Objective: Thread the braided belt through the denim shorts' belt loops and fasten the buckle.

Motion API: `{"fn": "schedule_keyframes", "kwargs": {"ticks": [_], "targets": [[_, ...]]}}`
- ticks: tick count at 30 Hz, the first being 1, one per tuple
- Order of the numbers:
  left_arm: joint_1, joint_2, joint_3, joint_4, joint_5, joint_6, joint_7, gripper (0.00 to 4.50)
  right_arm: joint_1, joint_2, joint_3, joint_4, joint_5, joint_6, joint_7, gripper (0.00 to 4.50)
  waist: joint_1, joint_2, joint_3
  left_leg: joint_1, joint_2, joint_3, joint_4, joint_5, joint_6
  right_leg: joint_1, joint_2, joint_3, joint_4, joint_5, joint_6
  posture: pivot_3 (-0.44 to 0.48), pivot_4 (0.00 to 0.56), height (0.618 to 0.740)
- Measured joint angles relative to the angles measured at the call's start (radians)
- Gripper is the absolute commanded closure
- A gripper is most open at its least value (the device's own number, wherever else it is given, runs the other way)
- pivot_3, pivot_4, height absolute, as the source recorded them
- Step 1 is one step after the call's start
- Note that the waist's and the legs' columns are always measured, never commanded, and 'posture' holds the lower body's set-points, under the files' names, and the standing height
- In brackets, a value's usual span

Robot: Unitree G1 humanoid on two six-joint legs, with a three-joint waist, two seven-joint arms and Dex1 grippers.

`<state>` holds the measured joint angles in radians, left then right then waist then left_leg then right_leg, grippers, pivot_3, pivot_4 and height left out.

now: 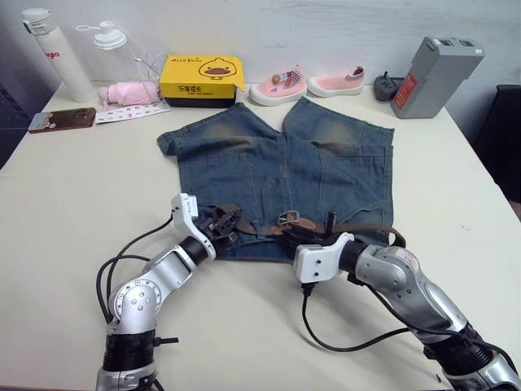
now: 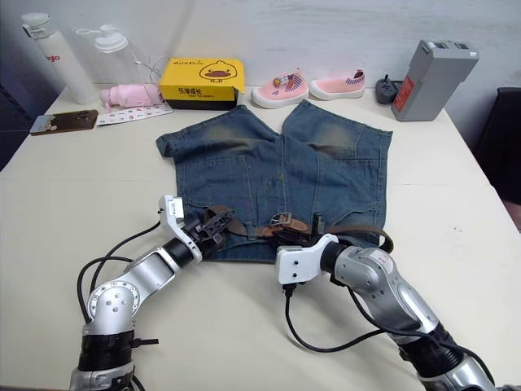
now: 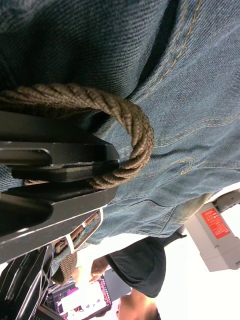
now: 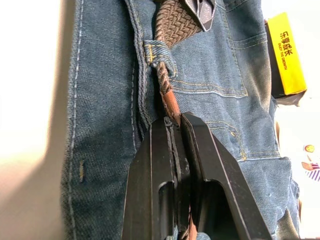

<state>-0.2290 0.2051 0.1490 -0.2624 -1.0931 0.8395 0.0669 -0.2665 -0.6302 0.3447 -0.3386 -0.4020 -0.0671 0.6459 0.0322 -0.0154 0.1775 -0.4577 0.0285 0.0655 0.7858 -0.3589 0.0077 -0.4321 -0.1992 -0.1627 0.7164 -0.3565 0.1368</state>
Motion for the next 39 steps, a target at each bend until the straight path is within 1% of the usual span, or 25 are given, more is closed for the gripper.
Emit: {"fn": "schedule_keyframes", "kwargs": {"ticks": [2, 4, 5, 6, 8, 9, 10, 16, 20, 23, 24, 25, 26, 27, 28, 29, 30, 31, 33, 35, 37, 39], "targets": [[0.0, 0.001, 0.001, 0.0, 0.002, 0.002, -0.007, 4.5, 0.0, 0.003, 0.0, 0.0, 0.0, 0.0, 0.003, 4.48, -0.001, 0.0, 0.0, 0.0, 0.0, 0.0, 0.0, 0.0, 0.0, 0.0, 0.0, 0.0, 0.0, 0.0, 0.0, 0.0, 0.15, 0.658], [0.001, 0.002, 0.002, -0.001, 0.006, 0.002, -0.018, 3.62, 0.004, 0.007, 0.0, 0.0, 0.0, 0.001, 0.008, 4.5, -0.002, 0.0, 0.0, 0.0, 0.0, 0.0, 0.0, 0.0, 0.0, 0.0, 0.0, 0.0, 0.0, 0.0, 0.0, 0.0, 0.15, 0.658], [0.002, 0.002, 0.003, -0.001, 0.006, 0.002, -0.02, 3.4, 0.005, 0.008, 0.0, 0.0, 0.0, 0.001, 0.009, 4.5, -0.003, 0.0, 0.0, 0.0, 0.0, 0.0, 0.0, 0.0, 0.0, 0.0, 0.0, 0.0, 0.0, 0.0, 0.0, 0.0, 0.15, 0.658], [0.004, 0.002, 0.007, -0.003, 0.006, 0.002, -0.026, 2.9, 0.006, 0.01, 0.0, 0.0, 0.0, 0.001, 0.011, 4.5, -0.004, 0.0, 0.0, 0.0, 0.0, 0.0, 0.0, 0.0, 0.0, 0.0, 0.0, 0.0, 0.0, 0.0, 0.0, 0.0, 0.15, 0.658], [0.008, 0.013, 0.005, -0.02, 0.006, 0.013, -0.041, 2.17, 0.007, 0.011, 0.0, 0.0, -0.001, 0.001, 0.013, 4.5, -0.006, 0.0, 0.0, 0.0, 0.0, 0.0, 0.0, 0.0, 0.0, 0.0, 0.0, 0.0, 0.0, 0.0, 0.0, 0.0, 0.15, 0.658], [0.01, 0.025, -0.002, -0.037, 0.005, 0.026, -0.047, 1.72, 0.007, 0.012, 0.0, 0.0, -0.001, 0.001, 0.016, 4.5, -0.007, 0.0, 0.0, 0.0, 0.0, 0.0, 0.0, 0.0, 0.0, 0.0, 0.0, 0.0, 0.0, 0.0, 0.0, 0.0, 0.15, 0.658], [0.013, 0.035, -0.006, -0.048, 0.003, 0.037, -0.051, 1.41, 0.007, 0.013, 0.0, 0.0, -0.001, 0.001, 0.017, 4.5, -0.008, 0.0, 0.0, 0.0, 0.0, 0.0, 0.0, 0.0, 0.0, 0.0, 0.0, 0.0, 0.0, 0.0, 0.0, 0.0, 0.15, 0.658], [0.097, 0.127, 0.031, -0.146, -0.055, 0.11, -0.072, 1.41, 0.012, 0.015, 0.0, 0.0, -0.001, 0.002, 0.018, 4.5, -0.014, 0.001, 0.001, 0.001, 0.001, 0.0, 0.0, 0.0, -0.001, 0.0, 0.001, 0.001, 0.001, 0.0, 0.0, 0.0, 0.15, 0.658], [0.131, 0.18, 0.038, -0.202, -0.065, 0.134, -0.084, 1.41, 0.012, 0.017, 0.0, 0.0, -0.001, 0.004, 0.017, 4.5, -0.011, 0.002, 0.001, 0.001, 0.001, 0.0, 0.0, 0.0, -0.001, 0.0, 0.0, 0.001, 0.001, 0.0, 0.0, 0.0, 0.15, 0.658], [0.134, 0.213, 0.017, -0.22, -0.031, 0.133, -0.098, 2.27, 0.012, 0.019, 0.0, 0.001, -0.001, 0.005, 0.017, 4.5, -0.011, 0.002, 0.001, 0.001, 0.001, 0.0, 0.0, 0.0, -0.001, 0.0, 0.0, 0.001, 0.001, 0.0, 0.0, 0.0, 0.15, 0.658], [0.134, 0.233, -0.005, -0.234, 0.007, 0.127, -0.11, 2.64, 0.012, 0.019, 0.0, 0.001, -0.001, 0.005, 0.017, 4.5, -0.01, 0.002, 0.001, 0.001, 0.001, 0.0, 0.0, 0.0, -0.001, -0.001, 0.0, 0.001, 0.001, 0.0, 0.0, 0.0, 0.15, 0.658], [0.134, 0.253, -0.03, -0.24, 0.045, 0.121, -0.124, 3.08, 0.012, 0.019, 0.0, 0.001, -0.001, 0.005, 0.017, 4.5, -0.011, 0.002, 0.001, 0.001, 0.001, 0.001, 0.0, 0.0, -0.002, -0.001, 0.0, 0.001, 0.001, 0.0, 0.0, 0.0, 0.15, 0.658], [0.13, 0.277, -0.065, -0.243, 0.092, 0.112, -0.138, 3.85, 0.012, 0.02, 0.0, 0.001, -0.001, 0.007, 0.017, 4.5, -0.01, 0.002, 0.001, 0.001, 0.001, 0.001, -0.001, 0.0, -0.002, -0.001, 0.001, 0.001, 0.0, 0.0, 0.0, 0.0, 0.15, 0.658], [0.129, 0.286, -0.083, -0.243, 0.114, 0.11, -0.145, 3.95, 0.012, 0.02, 0.0, 0.001, -0.001, 0.007, 0.017, 4.5, -0.01, 0.002, 0.001, 0.001, 0.0, 0.001, -0.001, 0.0, -0.002, -0.001, 0.001, 0.001, 0.0, 0.0, 0.0, 0.0, 0.15, 0.658], [0.127, 0.287, -0.095, -0.243, 0.134, 0.106, -0.15, 4.34, 0.012, 0.02, 0.0, 0.001, -0.001, 0.007, 0.017, 4.5, -0.01, 0.002, 0.001, 0.001, 0.001, 0.001, -0.001, 0.0, -0.002, -0.001, 0.001, 0.001, 0.0, 0.0, 0.0, 0.0, 0.15, 0.658], [0.125, 0.287, -0.1, -0.243, 0.143, 0.105, -0.151, 4.44, 0.012, 0.02, 0.0, 0.001, -0.001, 0.008, 0.017, 4.5, -0.01, 0.002, 0.001, 0.001, 0.001, 0.001, -0.001, 0.0, -0.002, -0.001, 0.001, 0.001, 0.0, 0.0, 0.0, 0.0, 0.15, 0.658], [0.121, 0.296, -0.121, -0.243, 0.171, 0.097, -0.156, 4.44, 0.014, 0.02, -0.001, 0.0, -0.001, 0.008, 0.017, 4.5, -0.01, 0.002, 0.001, 0.001, 0.001, 0.001, -0.001, 0.0, -0.002, -0.001, 0.001, 0.001, 0.0, 0.0, 0.0, 0.0, 0.15, 0.658], [0.103, 0.34, -0.181, -0.25, 0.242, 0.073, -0.18, 4.44, 0.022, 0.019, -0.006, -0.003, -0.001, 0.014, 0.017, 4.5, -0.009, 0.002, 0.0, 0.001, 0.0, 0.001, -0.001, 0.0, -0.002, -0.001, 0.001, 0.001, 0.0, 0.0, 0.0, 0.0, 0.15, 0.658], [0.092, 0.388, -0.25, -0.274, 0.338, 0.045, -0.212, 4.44, 0.042, 0.018, -0.018, -0.019, -0.001, 0.027, 0.017, 4.5, -0.008, 0.006, -0.001, 0.001, 0.001, 0.001, -0.001, -0.001, -0.002, -0.001, 0.001, 0.001, 0.0, 0.0, -0.001, 0.0, 0.15, 0.658], [0.084, 0.452, -0.335, -0.291, 0.463, -0.018, -0.255, 4.44, 0.093, 0.0, -0.062, -0.079, 0.005, 0.053, 0.02, 4.5, -0.005, 0.008, -0.002, 0.001, 0.001, 0.001, -0.002, -0.001, -0.002, 0.0, 0.001, 0.001, -0.001, 0.0, 0.0, 0.0, 0.15, 0.658], [0.085, 0.462, -0.358, -0.292, 0.523, -0.048, -0.28, 4.44, 0.131, -0.004, -0.117, -0.125, 0.022, 0.077, 0.02, 4.5, -0.005, 0.009, -0.003, 0.001, 0.001, 0.001, -0.002, -0.001, -0.002, 0.0, 0.001, 0.001, -0.001, 0.0, 0.0, 0.0, 0.15, 0.658], [0.088, 0.462, -0.366, -0.289, 0.556, -0.066, -0.297, 4.44, 0.155, -0.01, -0.157, -0.162, 0.04, 0.097, 0.021, 4.5, -0.005, 0.01, -0.003, 0.002, 0.001, 0.001, -0.002, -0.001, -0.002, 0.0, 0.001, 0.001, -0.001, 0.0, 0.0, 0.0, 0.15, 0.658]]}}
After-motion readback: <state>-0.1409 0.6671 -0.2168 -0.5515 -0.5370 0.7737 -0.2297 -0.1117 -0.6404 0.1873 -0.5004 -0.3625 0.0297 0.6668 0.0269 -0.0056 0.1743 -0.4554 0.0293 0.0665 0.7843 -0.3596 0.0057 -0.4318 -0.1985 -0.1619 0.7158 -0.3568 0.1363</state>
